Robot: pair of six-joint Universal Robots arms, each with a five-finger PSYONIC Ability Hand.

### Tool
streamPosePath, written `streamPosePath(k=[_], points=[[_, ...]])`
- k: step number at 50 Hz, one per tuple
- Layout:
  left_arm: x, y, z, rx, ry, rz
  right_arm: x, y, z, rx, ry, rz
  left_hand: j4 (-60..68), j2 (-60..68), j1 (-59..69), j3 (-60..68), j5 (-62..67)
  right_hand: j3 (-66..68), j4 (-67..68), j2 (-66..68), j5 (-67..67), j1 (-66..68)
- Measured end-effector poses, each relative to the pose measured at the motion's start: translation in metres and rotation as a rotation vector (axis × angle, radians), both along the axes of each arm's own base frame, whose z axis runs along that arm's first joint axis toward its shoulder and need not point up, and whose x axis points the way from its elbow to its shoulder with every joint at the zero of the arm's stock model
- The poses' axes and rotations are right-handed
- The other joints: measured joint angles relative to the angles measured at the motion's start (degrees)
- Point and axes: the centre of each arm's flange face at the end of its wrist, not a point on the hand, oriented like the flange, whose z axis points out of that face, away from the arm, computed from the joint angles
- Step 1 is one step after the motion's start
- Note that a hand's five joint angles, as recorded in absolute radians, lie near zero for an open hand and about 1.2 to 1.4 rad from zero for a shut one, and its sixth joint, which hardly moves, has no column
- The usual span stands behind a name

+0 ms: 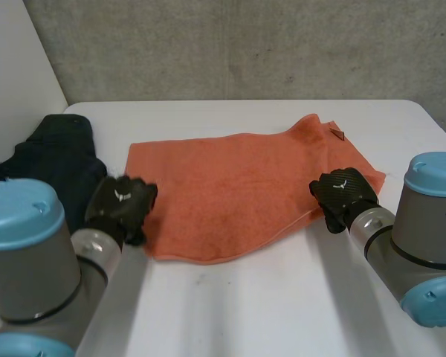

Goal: Fold the laundry.

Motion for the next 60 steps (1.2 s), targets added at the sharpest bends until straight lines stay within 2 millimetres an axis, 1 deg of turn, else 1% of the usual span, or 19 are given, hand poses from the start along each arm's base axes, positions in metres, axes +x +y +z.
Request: streamPosePath(k=[1, 4, 9, 16, 18, 19, 29, 36, 38, 39, 40, 44, 49, 53, 54, 56, 58, 59, 60], points=[[0.001, 0.009, -0.005, 0.047, -0.006, -0.005, 0.000, 0.000, 0.000, 0.000, -0.001, 0.000, -0.1, -0.1, -0.5, 0.0, -0.1, 0.0, 0.0, 0.0, 0.0, 0.0], [0.002, 0.020, -0.013, 0.112, -0.018, -0.018, 0.001, 0.000, 0.001, -0.002, -0.002, 0.000, -2.2, -2.0, -2.6, -1.7, -2.3, 0.0, 0.0, 0.0, 0.0, 0.0], [0.000, 0.025, -0.031, 0.193, -0.032, -0.031, 0.001, 0.000, 0.001, -0.002, -0.002, 0.001, -6.0, -5.4, -6.8, -5.3, -6.2, 0.0, 0.0, 0.0, 0.0, 0.0], [-0.009, 0.005, -0.050, 0.188, -0.022, -0.018, 0.001, 0.003, 0.001, 0.004, -0.002, 0.002, -6.3, -5.7, -6.8, -5.3, -6.5, 0.0, 0.0, 0.0, 0.0, 0.0], [-0.009, 0.004, -0.051, 0.187, -0.021, -0.017, 0.001, 0.003, 0.001, 0.004, -0.003, 0.002, -6.3, -5.7, -6.8, -5.3, -6.5, 0.0, 0.0, 0.0, 0.0, 0.0], [-0.012, -0.005, -0.054, 0.173, -0.014, -0.012, 0.001, 0.004, 0.003, 0.003, -0.011, -0.001, -6.3, -5.7, -6.8, -5.3, -6.5, 0.0, 0.0, 0.0, 0.0, 0.0], [-0.021, -0.028, -0.057, 0.136, 0.004, 0.001, -0.001, 0.006, 0.009, 0.002, -0.037, -0.012, -4.5, -4.5, -6.1, -4.4, -4.3, 0.0, 0.0, 0.0, 0.0, 0.0], [-0.027, -0.046, -0.058, 0.107, 0.012, 0.014, -0.002, 0.006, 0.009, 0.001, -0.036, -0.013, 7.4, 7.5, 8.0, 7.5, 7.1, 0.0, 0.0, 0.0, 0.0, 0.0], [-0.027, -0.053, -0.057, 0.091, 0.020, 0.026, -0.002, 0.005, 0.009, -0.001, -0.035, -0.013, 22.7, 23.4, 23.6, 22.8, 22.1, 0.0, 0.0, 0.0, 0.0, 0.0], [-0.027, -0.055, -0.056, 0.087, 0.022, 0.030, -0.002, 0.005, 0.010, -0.002, -0.035, -0.013, 24.2, 24.9, 25.0, 24.3, 23.6, 0.0, 0.0, 0.0, 0.0, 0.0], [-0.027, -0.057, -0.055, 0.081, 0.026, 0.036, -0.002, 0.005, 0.010, -0.004, -0.034, -0.013, 28.4, 28.5, 27.4, 28.3, 27.4, 0.0, 0.0, 0.0, 0.0, 0.0], [-0.024, -0.065, -0.043, 0.046, 0.048, 0.057, -0.002, 0.004, 0.013, -0.012, -0.029, -0.010, 31.2, 31.0, 27.4, 30.9, 28.4, 0.0, 0.0, 0.0, 0.0, 0.0], [-0.021, -0.068, -0.001, -0.052, 0.103, 0.061, -0.003, 0.007, 0.032, -0.037, 0.016, 0.011, 31.2, 31.1, 27.4, 30.9, 28.4, 0.0, 0.0, 0.0, 0.0, 0.0], [-0.018, -0.060, 0.035, -0.125, 0.133, 0.044, -0.005, 0.014, 0.050, -0.039, 0.094, 0.042, 31.2, 31.1, 27.4, 30.9, 28.4, 0.0, 0.0, 0.0, 0.0, 0.0], [-0.018, -0.060, 0.038, -0.130, 0.134, 0.042, -0.006, 0.016, 0.051, -0.037, 0.104, 0.046, 31.2, 31.1, 27.4, 30.9, 28.4, 0.0, 0.0, 0.0, 0.0, 0.0], [-0.014, -0.054, 0.054, -0.160, 0.130, 0.027, -0.008, 0.024, 0.057, -0.009, 0.166, 0.074, 31.2, 31.2, 27.4, 31.0, 28.4, -0.1, -0.1, -0.1, -0.1, -0.1], [-0.011, -0.051, 0.060, -0.170, 0.107, 0.018, -0.010, 0.036, 0.058, 0.043, 0.223, 0.113, 31.2, 31.2, 27.4, 31.0, 28.4, -9.5, -10.0, -10.3, -8.6, -8.2], [-0.010, -0.049, 0.062, -0.172, 0.090, 0.012, -0.010, 0.038, 0.058, 0.055, 0.234, 0.121, 31.2, 31.2, 27.4, 31.0, 28.4, -11.7, -11.1, -11.4, -9.6, -9.1], [-0.007, -0.047, 0.062, -0.170, 0.064, 0.005, -0.011, 0.049, 0.059, 0.113, 0.274, 0.165, 31.2, 31.2, 27.4, 31.0, 28.4, -30.3, -30.6, -30.4, -28.4, -27.9]])
